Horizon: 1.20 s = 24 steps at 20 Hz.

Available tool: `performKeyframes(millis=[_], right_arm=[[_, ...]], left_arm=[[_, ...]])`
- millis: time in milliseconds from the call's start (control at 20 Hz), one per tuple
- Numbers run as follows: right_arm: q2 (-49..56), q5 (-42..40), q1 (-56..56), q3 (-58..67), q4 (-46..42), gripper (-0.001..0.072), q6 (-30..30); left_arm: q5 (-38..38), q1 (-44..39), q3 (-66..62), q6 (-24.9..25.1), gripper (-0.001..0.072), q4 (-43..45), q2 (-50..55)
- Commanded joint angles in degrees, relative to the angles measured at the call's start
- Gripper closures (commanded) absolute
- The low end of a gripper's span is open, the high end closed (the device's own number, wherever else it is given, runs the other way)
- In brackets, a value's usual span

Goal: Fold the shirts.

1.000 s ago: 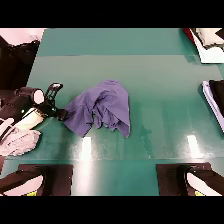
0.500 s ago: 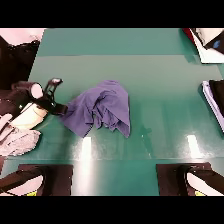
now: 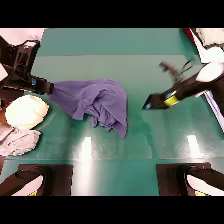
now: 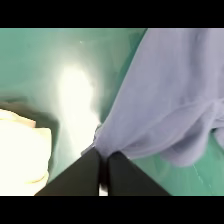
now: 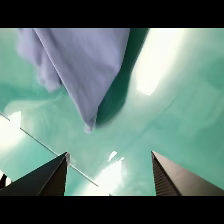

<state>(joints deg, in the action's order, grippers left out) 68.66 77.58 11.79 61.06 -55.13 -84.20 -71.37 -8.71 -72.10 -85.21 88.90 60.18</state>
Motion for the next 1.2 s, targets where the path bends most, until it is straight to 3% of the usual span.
performKeyframes(millis=[0, 450, 500, 550, 600, 750, 850, 1000, 1150], right_arm=[[0.59, -15.23, 8.90, -12.81, 4.66, 0.0120, 1.27], [5.79, -32.44, 22.38, -15.52, 7.63, 0.0149, 0.85], [7.15, -32.65, 22.93, -14.49, 7.54, 0.0259, 0.90], [8.11, -33.00, 23.45, -13.31, 7.26, 0.0451, 0.94], [8.57, -33.09, 23.69, -11.93, 6.88, 0.0695, 1.36], [5.25, -32.35, 22.51, -7.43, 1.07, 0.0694, 2.10], [-0.35, -29.27, 18.91, -2.51, -6.67, 0.0695, -0.87], [-11.15, -23.93, 9.70, 7.41, -16.94, 0.0695, -6.05], [-19.67, -19.91, -1.90, 18.62, -18.08, 0.0696, -6.21]], left_arm=[[-1.18, 0.07, -1.40, 0.13, 0.0679, 0.04, -0.90], [-2.58, 0.07, -1.40, 0.11, 0.0679, -0.87, -0.90], [-2.91, 0.04, -1.40, 0.11, 0.0679, -0.87, -0.90], [-3.17, 0.07, -1.40, 0.11, 0.0679, -0.87, -0.90], [-3.50, 0.04, -1.40, 0.11, 0.0679, -0.87, -0.90], [-3.72, 0.07, -2.51, 0.11, 0.0679, -0.50, -1.33], [-4.83, 0.07, -8.20, 0.11, 0.0679, 0.52, -1.31], [-5.35, 0.07, -23.74, 0.09, 0.0679, 0.52, -1.31], [-5.29, 0.07, -40.72, -0.35, 0.0680, 0.02, -1.31]])
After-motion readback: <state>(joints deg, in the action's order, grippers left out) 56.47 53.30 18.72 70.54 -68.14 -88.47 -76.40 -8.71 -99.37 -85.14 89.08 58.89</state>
